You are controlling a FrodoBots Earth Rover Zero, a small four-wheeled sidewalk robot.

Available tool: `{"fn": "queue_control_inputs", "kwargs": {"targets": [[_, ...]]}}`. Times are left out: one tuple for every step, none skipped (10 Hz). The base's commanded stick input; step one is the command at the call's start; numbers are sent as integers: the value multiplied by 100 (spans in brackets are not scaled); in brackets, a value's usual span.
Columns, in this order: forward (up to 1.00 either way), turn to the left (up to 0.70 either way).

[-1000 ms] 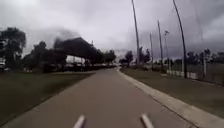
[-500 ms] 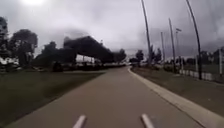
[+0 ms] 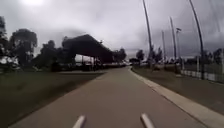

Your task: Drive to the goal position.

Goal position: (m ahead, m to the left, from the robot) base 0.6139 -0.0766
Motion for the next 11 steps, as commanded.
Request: {"fn": "queue_control_inputs", "kwargs": {"targets": [[98,0],[98,-10],[98,-22],[98,-28],[98,-19],[98,1],[98,1],[98,1],[98,1],[98,1],[98,1]]}}
